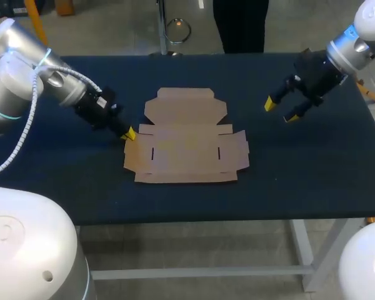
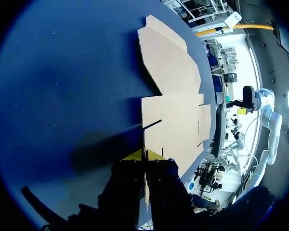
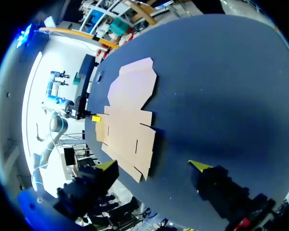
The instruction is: Assemble the packaging by folding the flat box into shape, placing the metal phone stand inside, and closing the box properly
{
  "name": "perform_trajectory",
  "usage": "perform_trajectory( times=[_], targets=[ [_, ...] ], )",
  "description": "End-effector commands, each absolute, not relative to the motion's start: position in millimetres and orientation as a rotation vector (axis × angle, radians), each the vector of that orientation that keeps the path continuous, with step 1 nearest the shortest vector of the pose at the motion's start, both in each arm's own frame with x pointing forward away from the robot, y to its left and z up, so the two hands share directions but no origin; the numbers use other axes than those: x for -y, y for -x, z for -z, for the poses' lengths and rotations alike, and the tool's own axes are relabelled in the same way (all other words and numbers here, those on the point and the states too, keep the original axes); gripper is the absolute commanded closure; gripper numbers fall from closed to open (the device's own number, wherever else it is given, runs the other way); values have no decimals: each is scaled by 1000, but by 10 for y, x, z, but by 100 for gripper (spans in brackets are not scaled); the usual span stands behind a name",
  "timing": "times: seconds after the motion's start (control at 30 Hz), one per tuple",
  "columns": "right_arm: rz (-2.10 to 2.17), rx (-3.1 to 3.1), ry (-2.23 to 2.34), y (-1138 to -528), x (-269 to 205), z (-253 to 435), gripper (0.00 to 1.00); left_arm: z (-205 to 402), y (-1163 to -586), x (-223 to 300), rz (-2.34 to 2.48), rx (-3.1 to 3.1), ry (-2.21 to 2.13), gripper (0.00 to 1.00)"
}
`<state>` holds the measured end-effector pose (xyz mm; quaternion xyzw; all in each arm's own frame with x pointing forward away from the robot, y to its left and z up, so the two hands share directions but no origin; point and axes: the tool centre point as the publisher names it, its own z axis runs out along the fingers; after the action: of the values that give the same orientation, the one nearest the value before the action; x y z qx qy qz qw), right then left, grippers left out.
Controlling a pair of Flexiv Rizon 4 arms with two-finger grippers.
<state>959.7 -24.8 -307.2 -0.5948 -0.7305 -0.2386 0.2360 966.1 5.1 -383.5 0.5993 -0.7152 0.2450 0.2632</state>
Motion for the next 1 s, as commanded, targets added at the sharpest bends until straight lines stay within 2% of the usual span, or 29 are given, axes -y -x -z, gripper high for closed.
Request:
perform_trajectory(
  times=[0.03,0.7,0.77,0.8,1.0],
  targets=[
    [651,1999,1624,-9600,257,3077,0,3845,-9649,-67,-653,1911,-1642,100],
    [644,1996,1628,-9608,237,3085,0,3861,-9646,-51,-627,1966,-1562,100],
    [643,1996,1626,-9610,233,3086,0,3851,-9634,-75,-634,1972,-1560,43],
    [644,1996,1625,-9610,232,3086,0,3830,-9629,-97,-641,1981,-1565,0],
    [687,2001,1625,-9612,233,3052,0,3559,-9641,-228,-708,2097,-1622,0]
  ],
)
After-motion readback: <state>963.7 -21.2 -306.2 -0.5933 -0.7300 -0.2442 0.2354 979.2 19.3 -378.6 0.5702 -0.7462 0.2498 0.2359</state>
